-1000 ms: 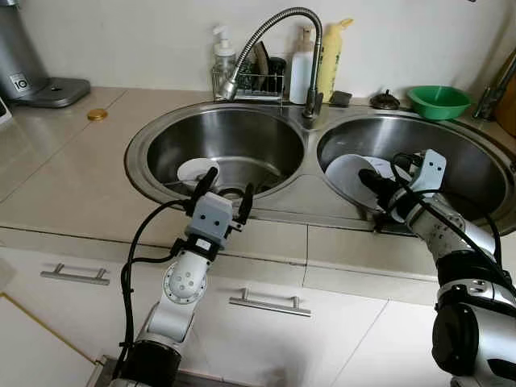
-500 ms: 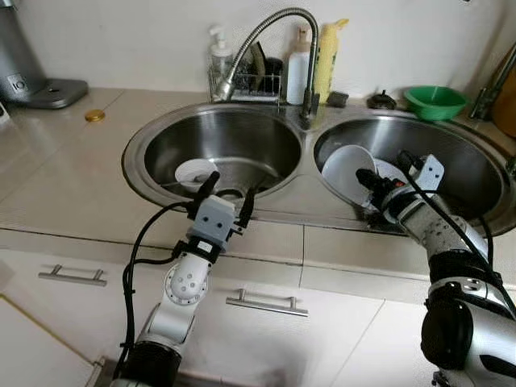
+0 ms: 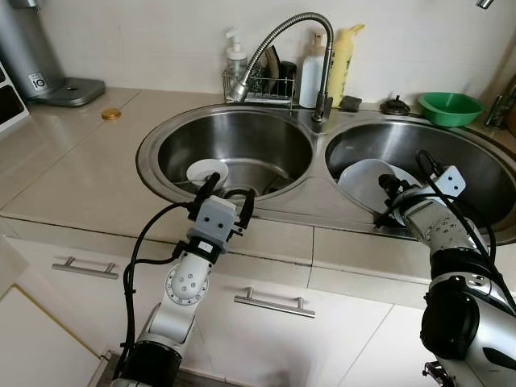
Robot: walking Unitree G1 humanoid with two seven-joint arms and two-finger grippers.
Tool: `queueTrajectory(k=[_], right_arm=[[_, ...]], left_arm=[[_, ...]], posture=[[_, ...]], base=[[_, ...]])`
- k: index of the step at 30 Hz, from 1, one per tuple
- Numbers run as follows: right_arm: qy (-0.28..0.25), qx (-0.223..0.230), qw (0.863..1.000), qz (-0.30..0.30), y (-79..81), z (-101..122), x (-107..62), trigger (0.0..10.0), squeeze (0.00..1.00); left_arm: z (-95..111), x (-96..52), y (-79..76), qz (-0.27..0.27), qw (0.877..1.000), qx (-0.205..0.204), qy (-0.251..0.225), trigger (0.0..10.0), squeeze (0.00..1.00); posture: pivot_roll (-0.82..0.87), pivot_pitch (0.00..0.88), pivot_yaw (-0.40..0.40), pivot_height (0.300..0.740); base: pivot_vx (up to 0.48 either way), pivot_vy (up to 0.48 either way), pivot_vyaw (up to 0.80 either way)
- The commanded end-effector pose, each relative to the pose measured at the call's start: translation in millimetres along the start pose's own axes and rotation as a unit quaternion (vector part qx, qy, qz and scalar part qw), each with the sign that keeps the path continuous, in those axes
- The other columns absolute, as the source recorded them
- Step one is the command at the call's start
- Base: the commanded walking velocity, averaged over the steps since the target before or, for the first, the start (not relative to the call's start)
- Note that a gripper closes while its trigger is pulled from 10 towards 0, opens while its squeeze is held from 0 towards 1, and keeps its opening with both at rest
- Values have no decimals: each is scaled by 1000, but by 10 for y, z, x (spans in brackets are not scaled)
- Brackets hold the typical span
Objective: Kitchen organization
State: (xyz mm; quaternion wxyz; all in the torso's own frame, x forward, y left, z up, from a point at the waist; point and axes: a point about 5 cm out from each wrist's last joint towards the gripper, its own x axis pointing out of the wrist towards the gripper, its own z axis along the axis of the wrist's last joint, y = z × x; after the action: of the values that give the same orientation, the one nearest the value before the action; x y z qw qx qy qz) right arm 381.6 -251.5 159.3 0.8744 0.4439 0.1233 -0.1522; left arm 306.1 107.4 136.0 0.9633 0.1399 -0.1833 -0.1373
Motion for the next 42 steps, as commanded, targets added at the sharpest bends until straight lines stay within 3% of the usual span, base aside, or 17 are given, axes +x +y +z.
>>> queueTrajectory(k=[1, 8, 10, 11, 12, 13, 14, 15, 16, 17, 18, 20, 27, 32, 37, 41, 42], right_arm=[[34, 35, 998, -33, -184, -210, 15, 10000, 0], [-15, 88, 996, -27, -115, -88, 11, 10000, 0], [-19, -35, 999, -19, -73, -89, 11, 10000, 0], [-38, -136, 990, -2, -18, -78, 2, 10000, 0], [-49, -202, 978, 13, 31, -82, -6, 10000, 0], [-49, -202, 978, 13, 31, -82, -6, 10000, 0], [-75, -305, 949, 30, 102, -76, -29, 10000, 0], [-110, -429, 892, 94, 275, -142, -88, 10000, 0], [-129, -482, 860, 110, 330, -157, -114, 10000, 0], [-140, -507, 843, 117, 356, -161, -127, 10000, 0], [-161, -548, 812, 115, 376, -142, -141, 10000, 0], [-180, -584, 783, 117, 394, -121, -155, 10000, 0], [-216, -538, 803, 140, 505, -7, -234, 10000, 0], [-239, -516, 806, 162, 557, -27, -283, 10000, 0], [-229, -458, 838, 188, 613, -96, -336, 10000, 0], [-230, -454, 840, 190, 612, -98, -343, 10000, 0], [-223, -428, 850, 210, 668, -145, -392, 10000, 0]], left_arm=[[-42, -17, -27, -5, 1000, 1, 14, 10000, 0], [-51, -21, -29, -5, 1000, 0, 17, 10000, 0], [-55, -19, -33, -6, 1000, 1, 19, 10000, 0], [-56, -19, -34, -6, 1000, 2, 19, 10000, 0], [-57, -18, -34, -6, 1000, 2, 19, 10000, 0], [-57, -18, -34, -6, 1000, 2, 19, 10000, 0], [-57, -18, -33, -6, 1000, 3, 19, 10000, 0], [-61, -21, -28, -6, 1000, 3, 20, 10000, 0], [-62, -22, -28, -6, 1000, 4, 21, 10000, 0], [-63, -22, -28, -6, 1000, 4, 21, 10000, 0], [-63, -21, -32, -7, 1000, 4, 21, 10000, 0], [-62, -19, -42, -8, 1000, 4, 21, 10000, 0], [-61, -17, -10, -4, 1000, 3, 19, 10000, 0], [-39, -25, -18, -2, 1000, -6, 12, 10000, 0], [-4, -25, -29, -1, 1000, -20, 1, 10000, 0], [-3, -25, -29, -1, 1000, -21, 0, 10000, 0], [63, -7, 32, 15, 1000, -18, -20, 10000, 0]], posture=[[42, 0, 22, 740], [42, 0, 22, 740], [41, 0, 22, 740], [41, 0, 22, 740], [41, 0, 22, 740], [41, 0, 22, 740], [41, 0, 22, 740], [39, 0, 24, 740], [39, 0, 24, 740], [39, 0, 24, 740], [39, 0, 24, 740], [38, 0, 26, 740], [38, 0, 23, 740], [40, 0, 23, 740], [40, 0, 23, 740], [40, 0, 23, 740], [40, 0, 25, 740]], base=[[0, 0, 0], [0, 0, 0], [0, 0, 0], [0, 0, 0], [0, 0, 0], [0, 0, 0], [0, 0, 0], [0, 0, 0], [0, 0, 0], [0, 0, 0], [0, 0, 0], [0, 0, 0], [0, 0, 0], [0, 0, 0], [0, 0, 0], [0, 0, 0], [0, 0, 0]])
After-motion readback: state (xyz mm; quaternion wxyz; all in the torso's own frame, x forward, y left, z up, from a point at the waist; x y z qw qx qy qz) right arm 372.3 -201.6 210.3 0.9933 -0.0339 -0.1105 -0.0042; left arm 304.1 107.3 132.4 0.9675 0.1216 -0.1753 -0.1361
